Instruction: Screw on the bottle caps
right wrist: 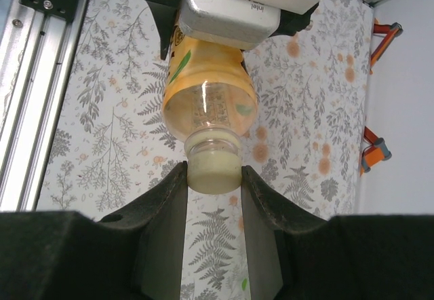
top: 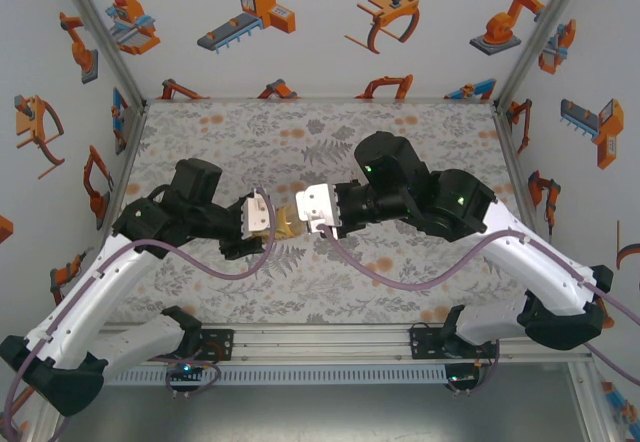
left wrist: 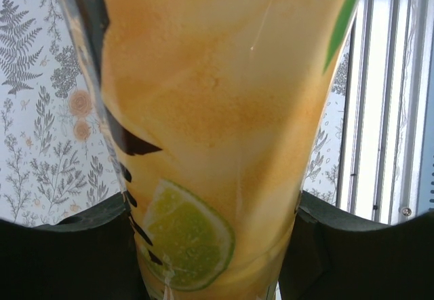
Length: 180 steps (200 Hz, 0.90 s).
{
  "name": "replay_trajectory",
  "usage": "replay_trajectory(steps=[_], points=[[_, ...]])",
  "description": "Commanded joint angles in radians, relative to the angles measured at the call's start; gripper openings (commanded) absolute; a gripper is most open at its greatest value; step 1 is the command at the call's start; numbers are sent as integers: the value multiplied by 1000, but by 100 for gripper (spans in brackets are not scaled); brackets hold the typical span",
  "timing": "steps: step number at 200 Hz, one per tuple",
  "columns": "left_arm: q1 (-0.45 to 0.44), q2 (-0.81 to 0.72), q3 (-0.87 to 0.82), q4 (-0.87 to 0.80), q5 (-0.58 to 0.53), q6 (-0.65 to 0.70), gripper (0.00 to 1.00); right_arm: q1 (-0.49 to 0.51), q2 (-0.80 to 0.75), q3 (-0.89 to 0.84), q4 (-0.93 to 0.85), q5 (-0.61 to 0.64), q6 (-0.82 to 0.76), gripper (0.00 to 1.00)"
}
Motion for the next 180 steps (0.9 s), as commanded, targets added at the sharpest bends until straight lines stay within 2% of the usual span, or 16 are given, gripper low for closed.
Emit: replay_trajectory(steps=[1,52,89,143,180], points=[[-5,-20,36,10,74,55,0,6,15,32,-54,-48,-31,0],[-9,15,75,-8,87,46,0,8,37,59,-76,-72,-33,0],[-11,21,74,21,94,13,0,7,53,65,-71,-75,47,0],[-11,9,56,59,94,8,0,2,69,56,-41,-72,313,0],[-11,1,43,82,99,8,0,-17,57,36,19,-114,535,0]])
